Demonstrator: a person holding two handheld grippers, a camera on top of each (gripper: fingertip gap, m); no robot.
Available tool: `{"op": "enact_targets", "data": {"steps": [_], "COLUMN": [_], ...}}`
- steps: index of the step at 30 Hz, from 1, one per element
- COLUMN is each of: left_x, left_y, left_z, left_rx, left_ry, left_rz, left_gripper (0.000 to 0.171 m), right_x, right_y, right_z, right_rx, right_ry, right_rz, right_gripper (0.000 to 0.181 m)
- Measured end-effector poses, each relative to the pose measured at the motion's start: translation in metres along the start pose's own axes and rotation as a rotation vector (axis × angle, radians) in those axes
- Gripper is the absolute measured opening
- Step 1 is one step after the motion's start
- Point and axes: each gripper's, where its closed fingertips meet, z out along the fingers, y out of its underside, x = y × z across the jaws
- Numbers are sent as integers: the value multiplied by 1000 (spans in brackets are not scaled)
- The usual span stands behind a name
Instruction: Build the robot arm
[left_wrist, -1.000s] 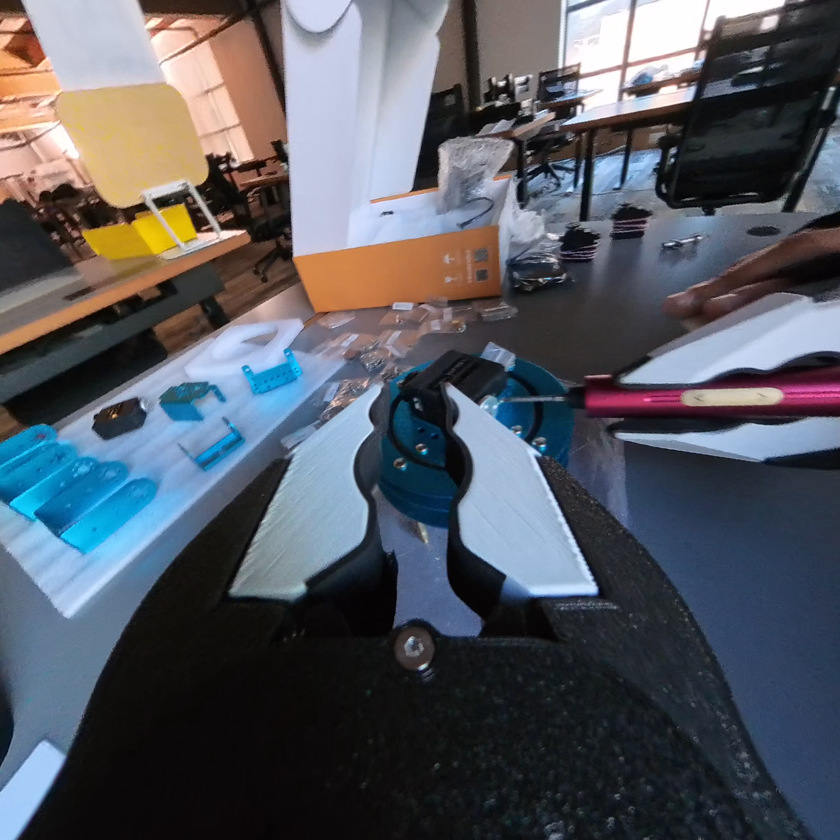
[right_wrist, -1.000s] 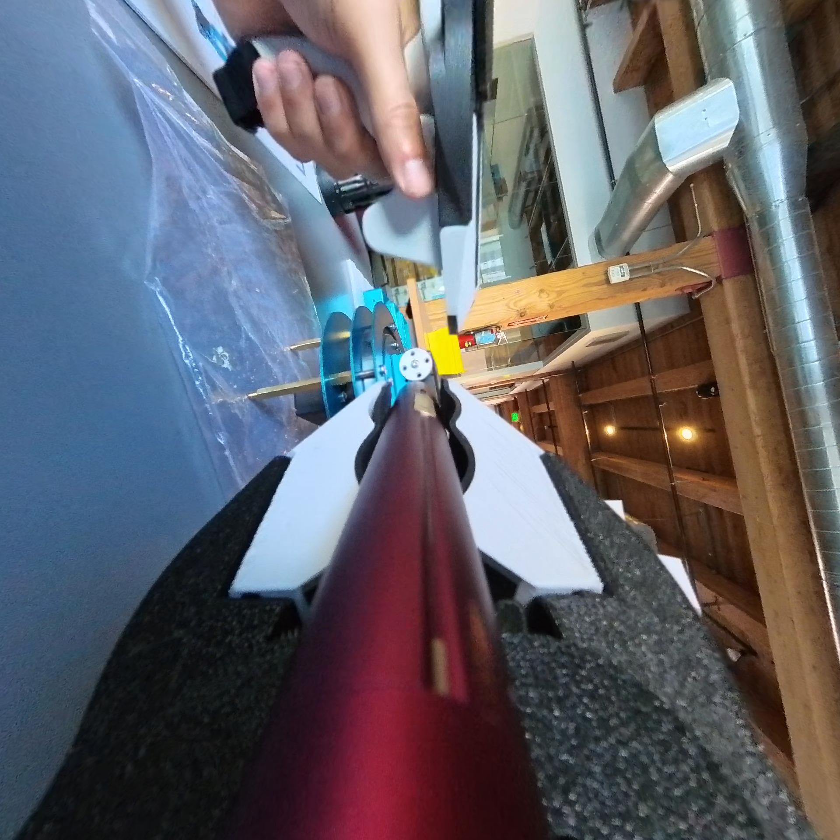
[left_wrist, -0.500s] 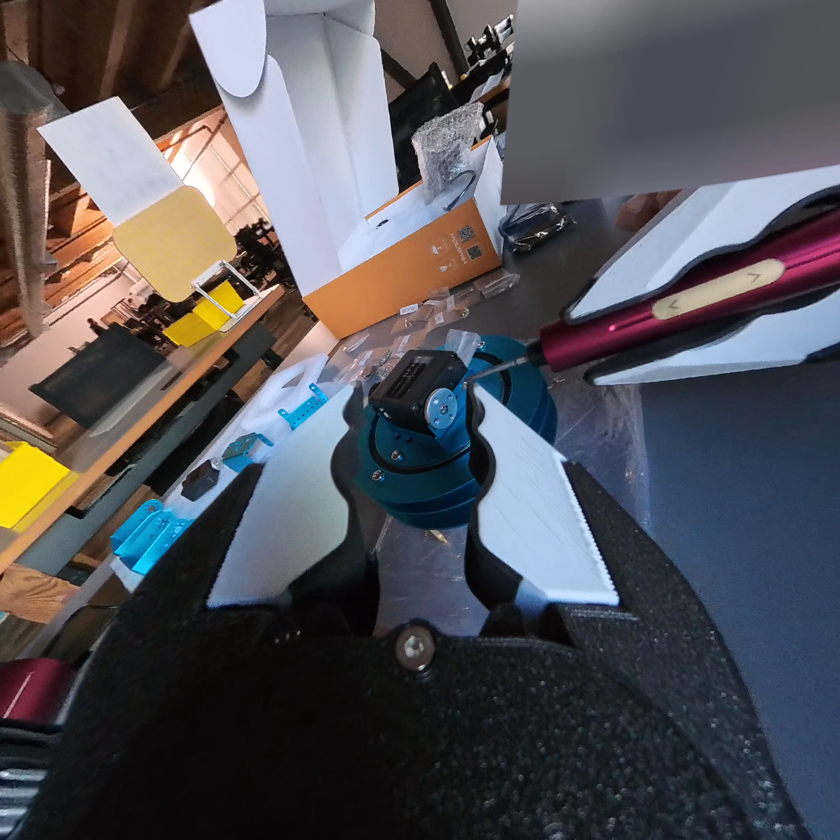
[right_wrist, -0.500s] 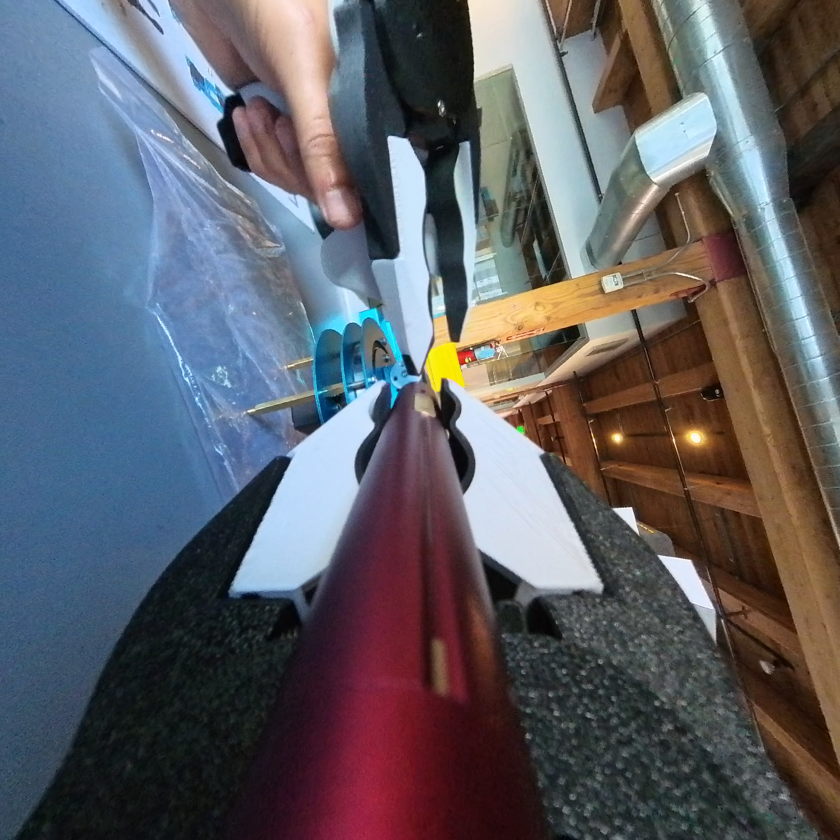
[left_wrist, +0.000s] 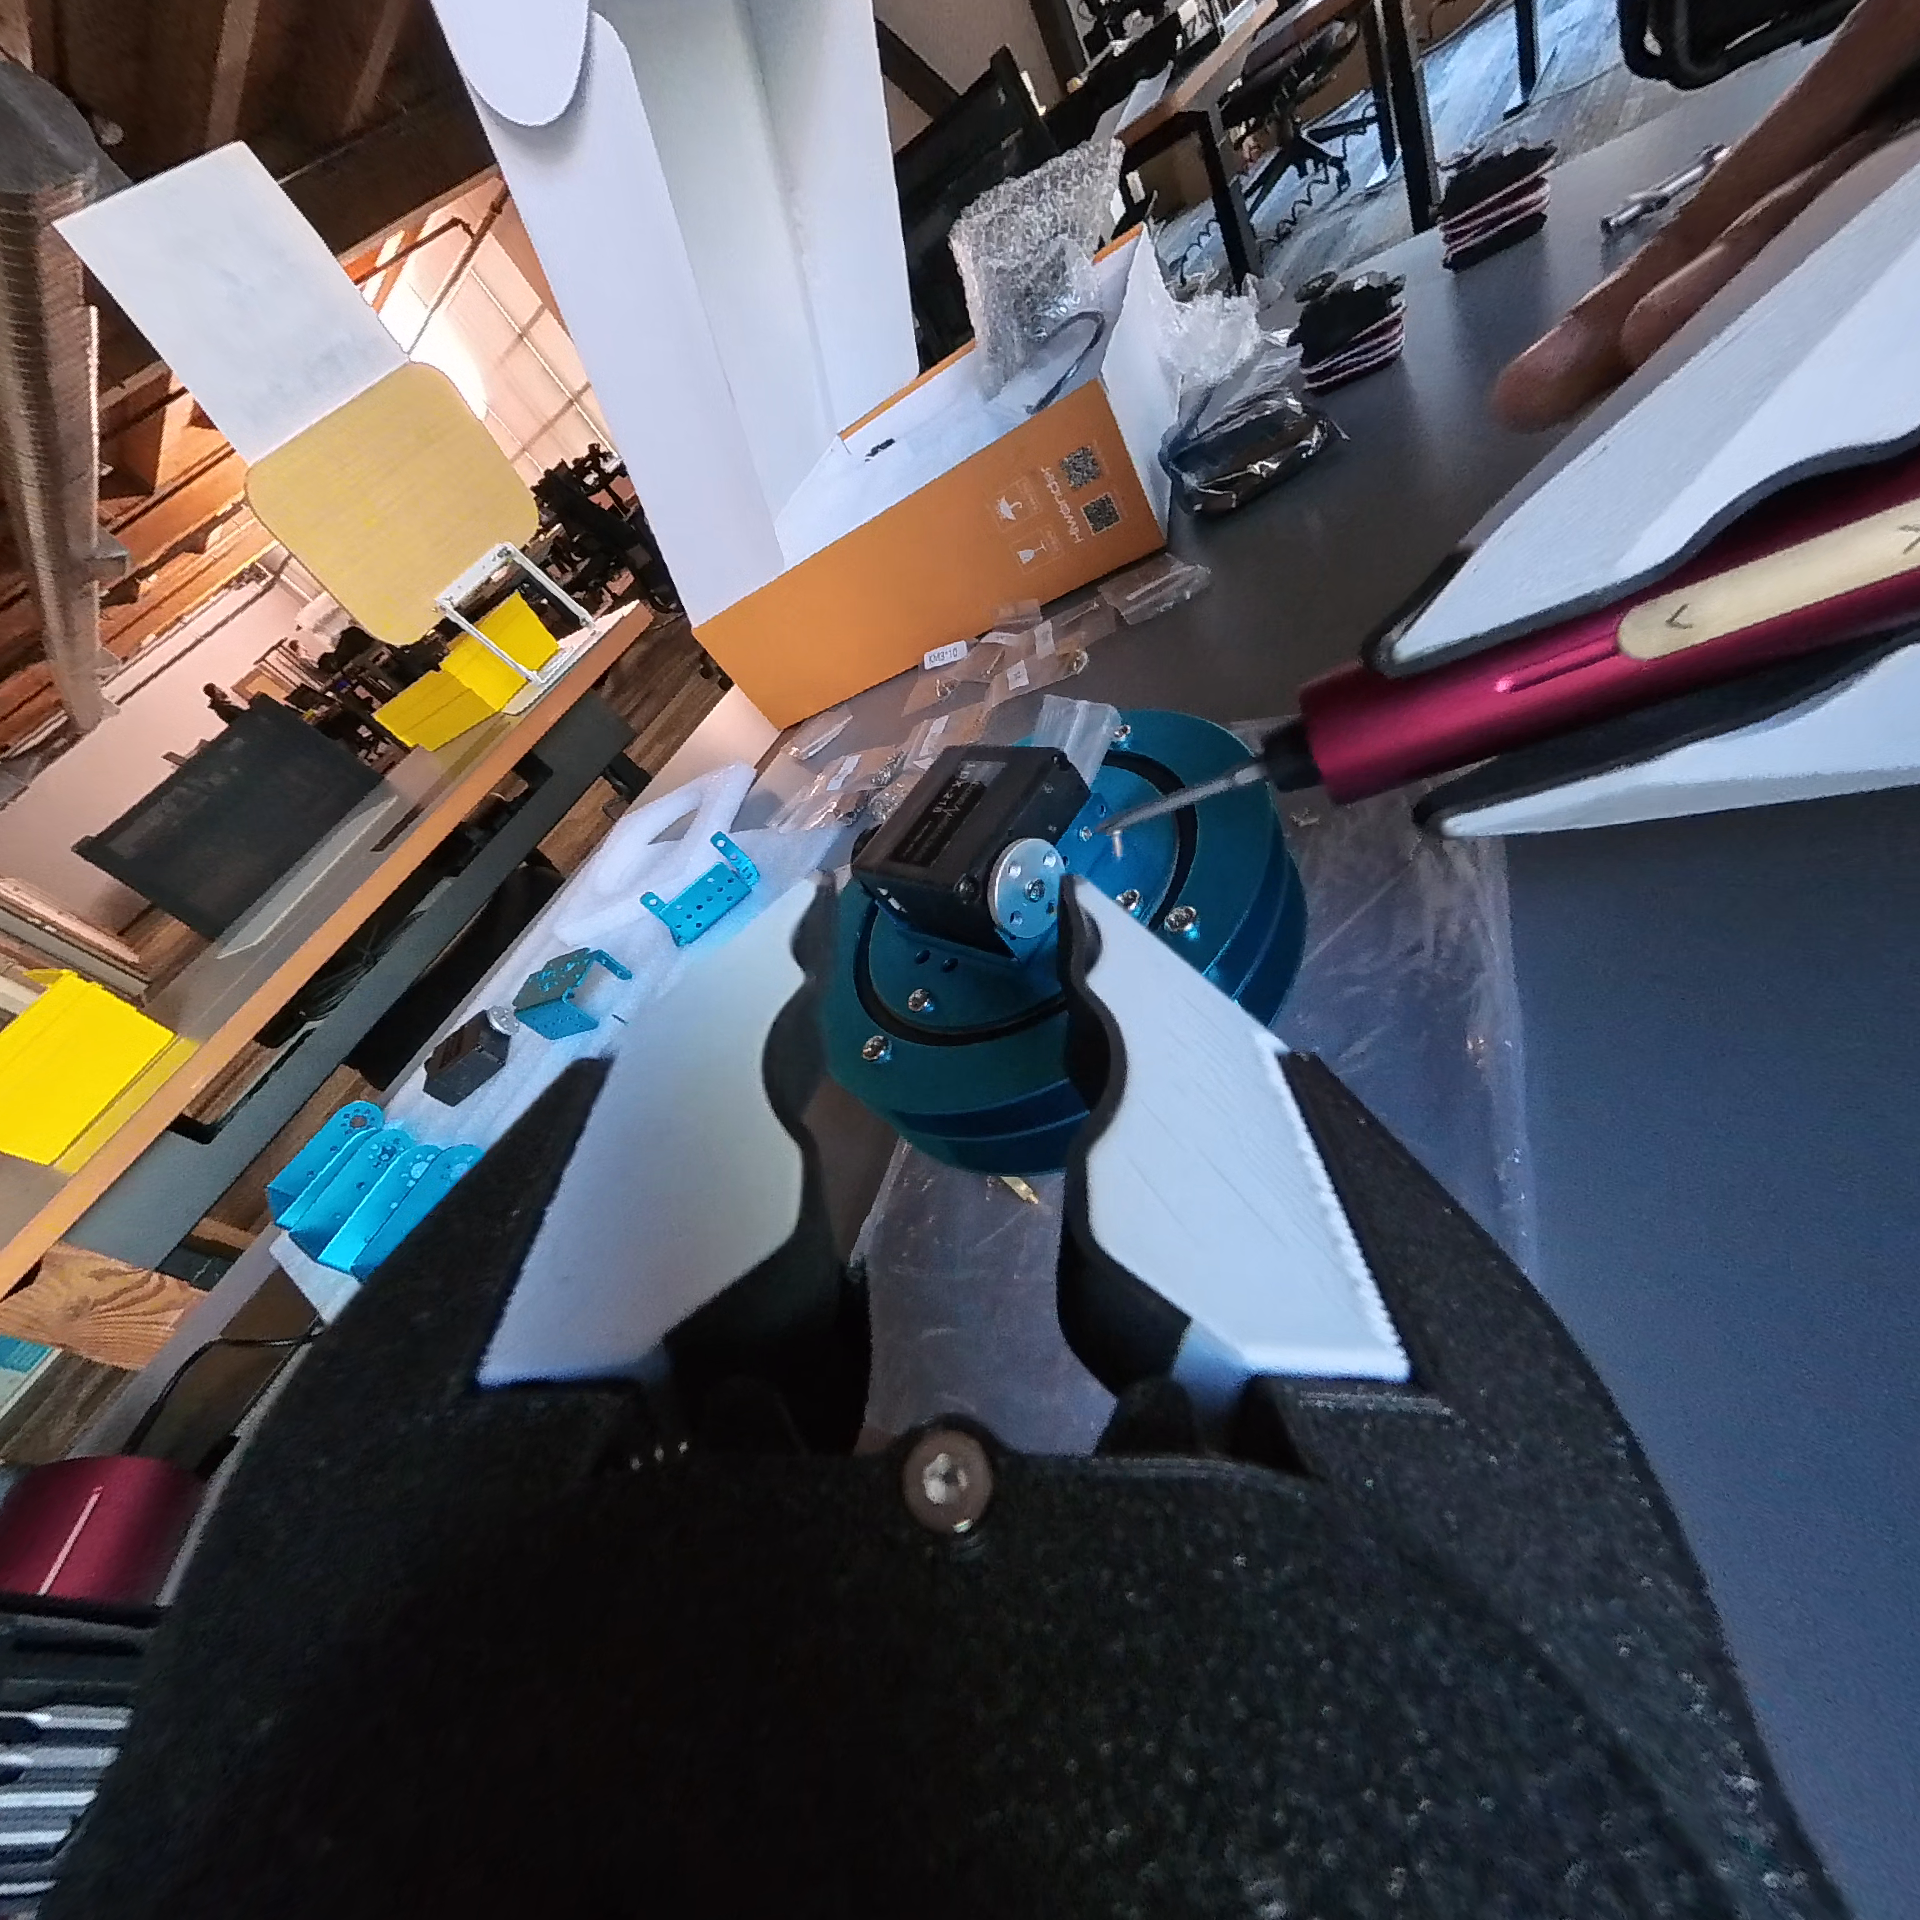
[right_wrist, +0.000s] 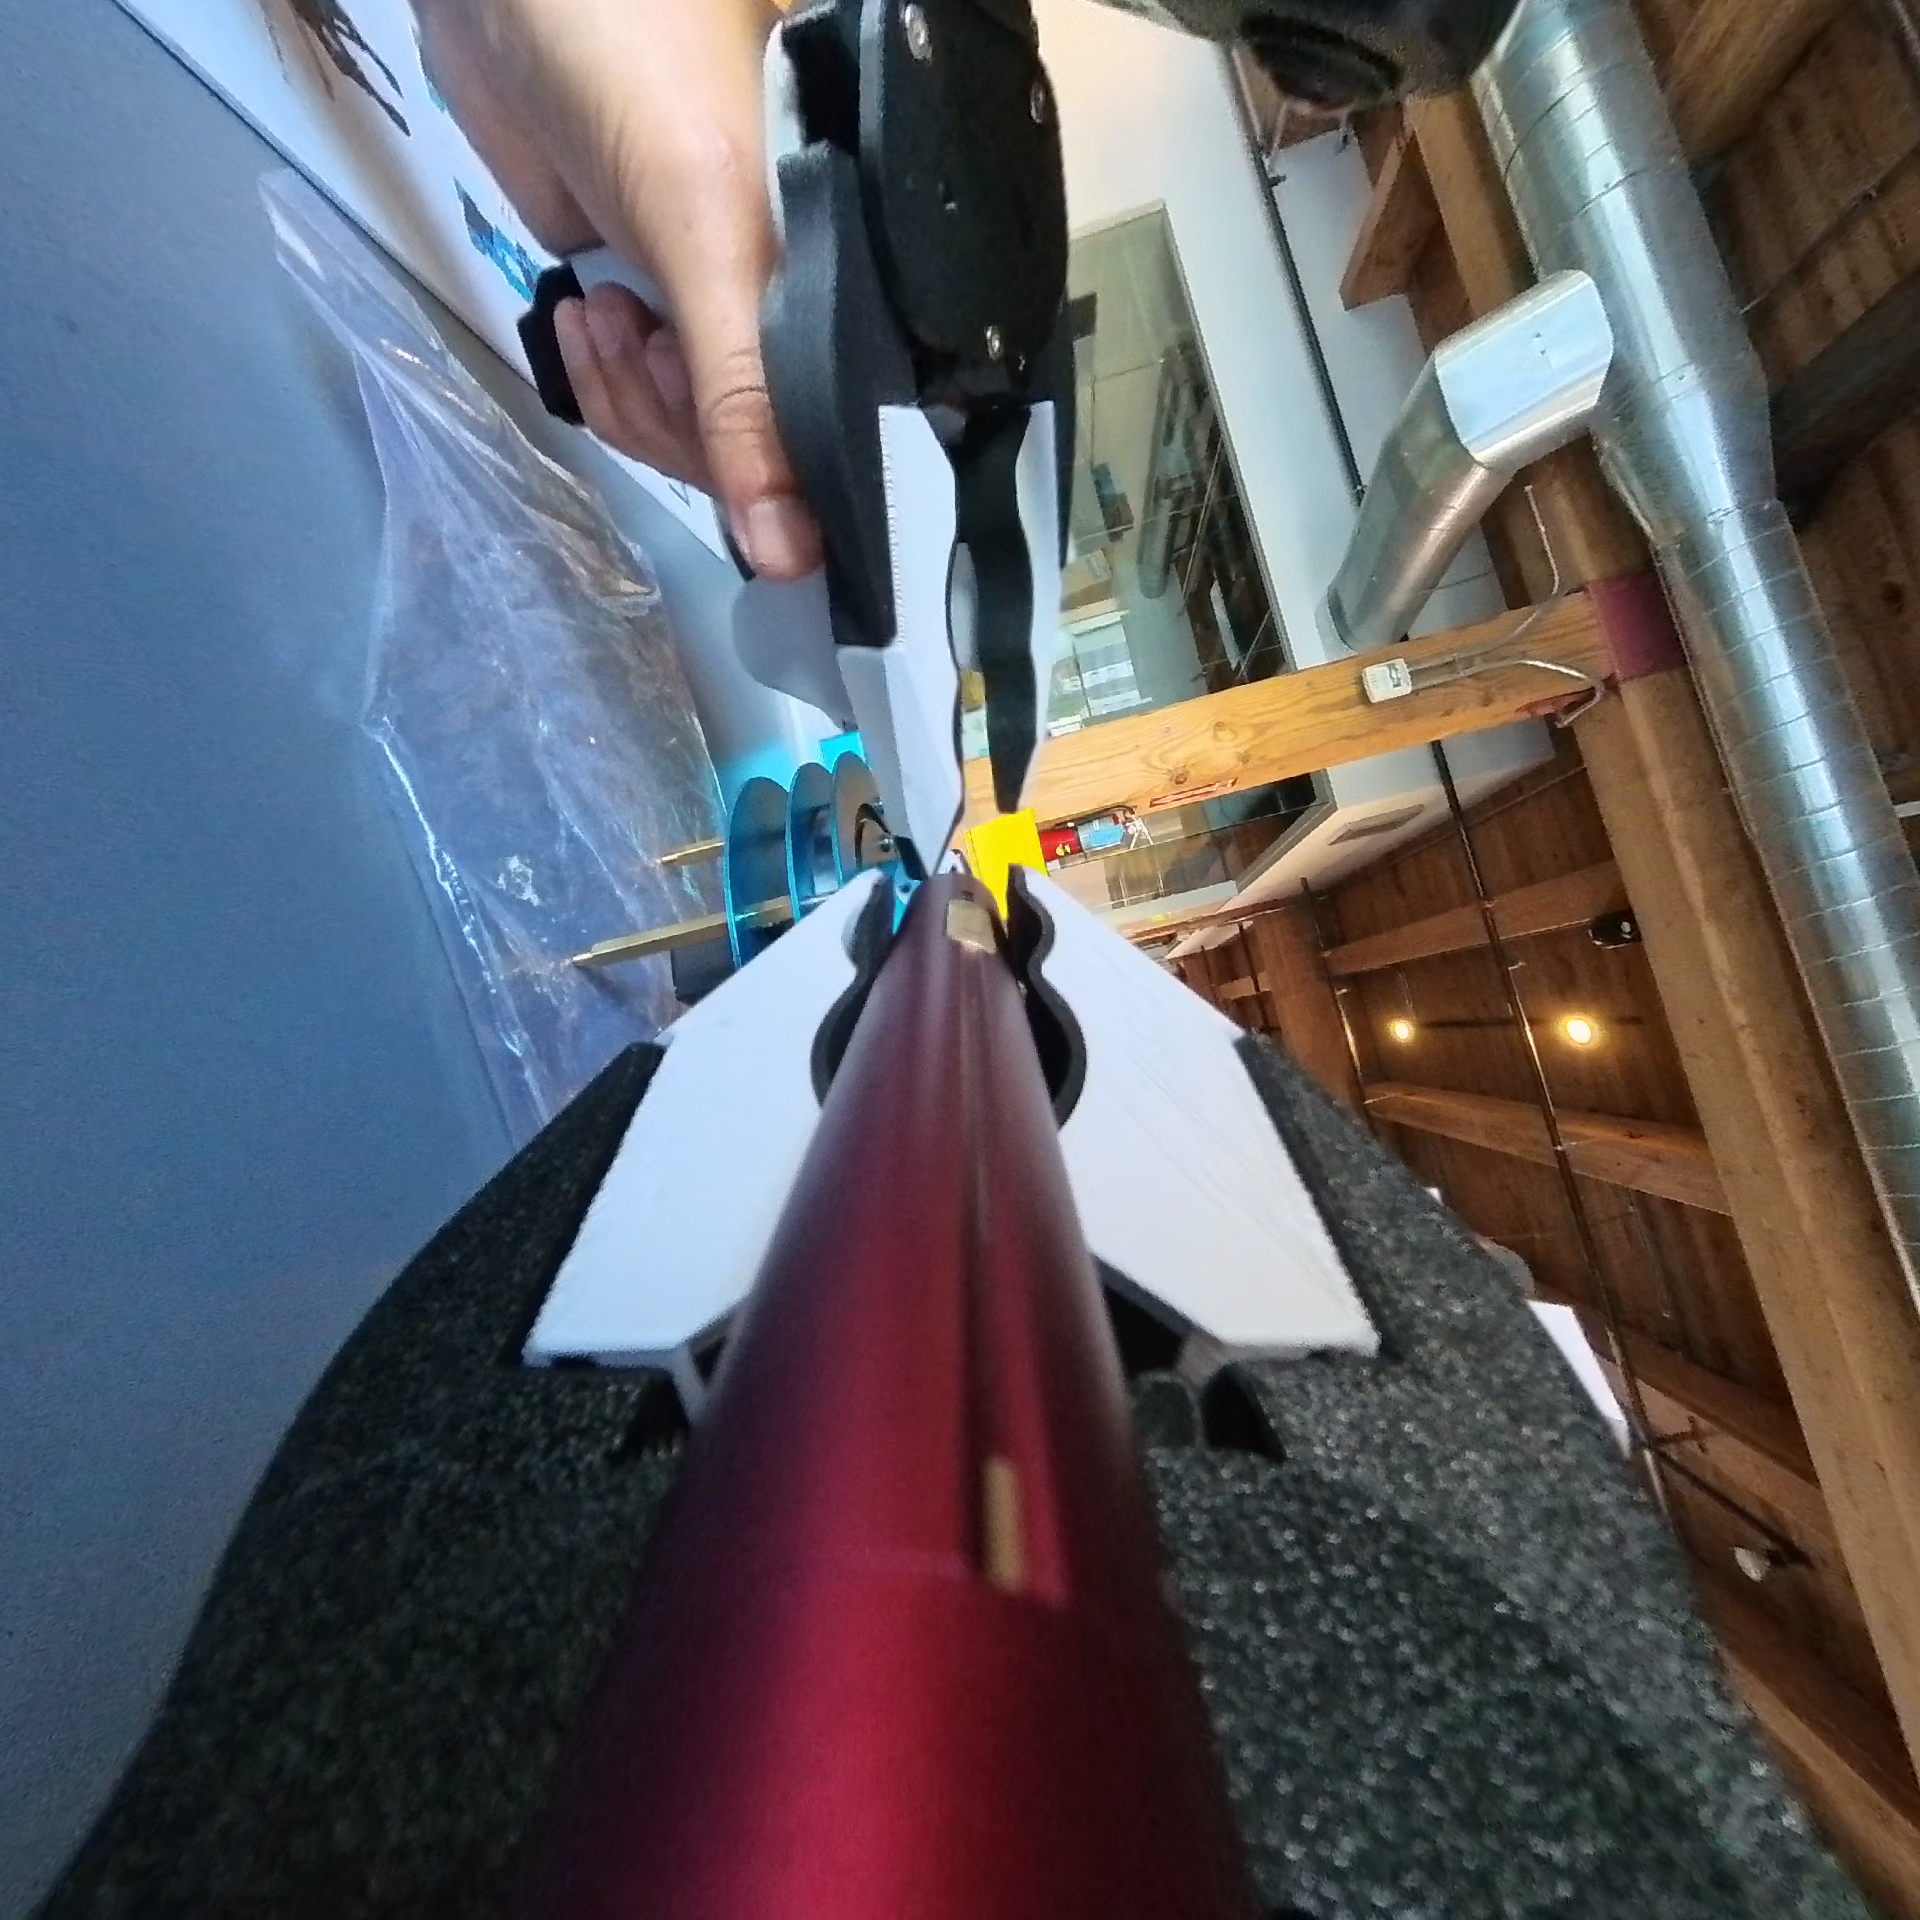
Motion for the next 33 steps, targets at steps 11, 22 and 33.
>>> {"op": "enact_targets", "data": {"steps": [11, 22, 33], "left_x": [13, 7, 26], "left_y": [-2, -5, -21], "left_z": [0, -2, -9], "left_rx": [12, 25, 118], "left_ry": [58, 17, 105], "left_rz": [-1, 41, 31], "left_gripper": [43, 37, 30], "right_x": [2, 5, 31], "right_y": [-8, -11, -1], "right_z": [-2, -4, -7], "right_rx": [50, 78, 176], "right_ry": [-15, -31, -123], "right_rz": [66, 144, 596], "right_gripper": [21, 21, 22]}}
